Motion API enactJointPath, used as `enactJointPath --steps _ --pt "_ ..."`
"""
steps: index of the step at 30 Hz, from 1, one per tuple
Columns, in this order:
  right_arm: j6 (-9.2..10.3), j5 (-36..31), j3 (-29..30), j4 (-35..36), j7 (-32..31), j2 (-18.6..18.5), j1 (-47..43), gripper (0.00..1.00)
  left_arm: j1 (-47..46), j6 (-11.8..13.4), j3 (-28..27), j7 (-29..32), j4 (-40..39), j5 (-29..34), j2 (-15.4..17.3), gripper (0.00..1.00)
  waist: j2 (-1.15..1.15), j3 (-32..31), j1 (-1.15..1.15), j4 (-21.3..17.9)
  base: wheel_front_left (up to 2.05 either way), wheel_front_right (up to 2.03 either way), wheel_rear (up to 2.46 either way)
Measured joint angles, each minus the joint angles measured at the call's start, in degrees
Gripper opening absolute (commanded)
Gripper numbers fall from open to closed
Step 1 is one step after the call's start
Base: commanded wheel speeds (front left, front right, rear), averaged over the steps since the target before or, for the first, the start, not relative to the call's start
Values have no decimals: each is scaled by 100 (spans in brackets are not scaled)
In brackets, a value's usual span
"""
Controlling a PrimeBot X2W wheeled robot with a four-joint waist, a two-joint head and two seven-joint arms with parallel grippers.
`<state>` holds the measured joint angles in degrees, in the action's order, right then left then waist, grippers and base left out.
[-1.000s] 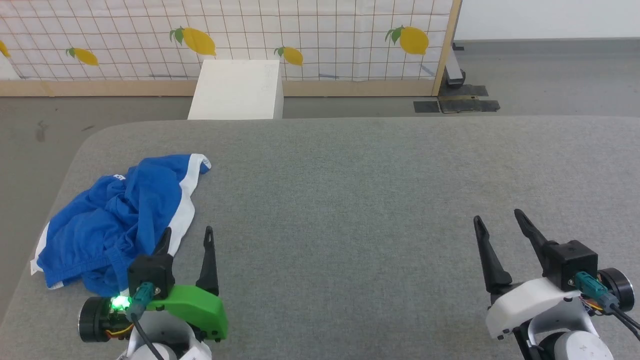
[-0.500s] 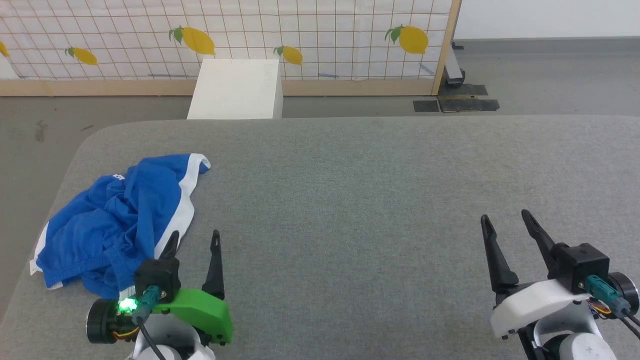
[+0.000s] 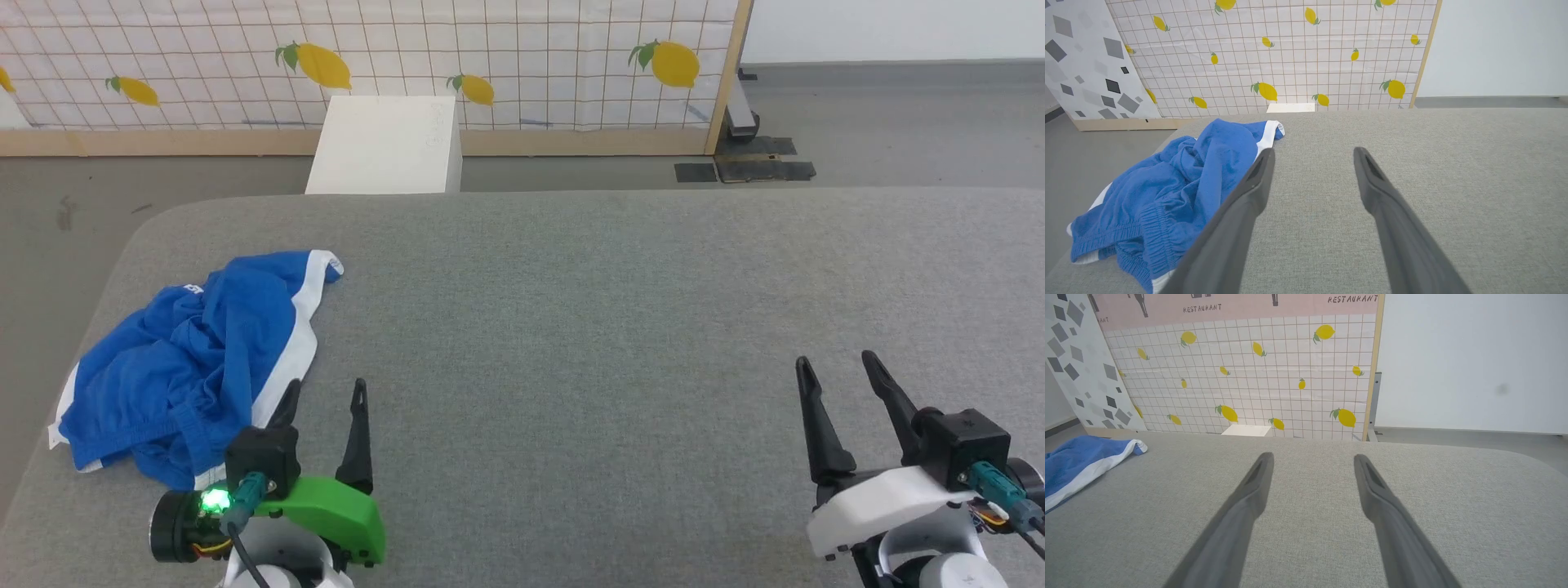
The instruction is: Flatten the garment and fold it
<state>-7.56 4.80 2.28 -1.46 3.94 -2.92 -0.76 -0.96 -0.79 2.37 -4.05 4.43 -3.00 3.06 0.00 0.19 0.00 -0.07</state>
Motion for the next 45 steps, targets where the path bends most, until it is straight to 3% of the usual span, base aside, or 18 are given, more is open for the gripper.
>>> enactJointPath --steps 45 --pt "0 431 245 -211 528 0 -279 100 -126 -153 211 -520 499 -207 0 100 0 -32 0 13 0 0 0"
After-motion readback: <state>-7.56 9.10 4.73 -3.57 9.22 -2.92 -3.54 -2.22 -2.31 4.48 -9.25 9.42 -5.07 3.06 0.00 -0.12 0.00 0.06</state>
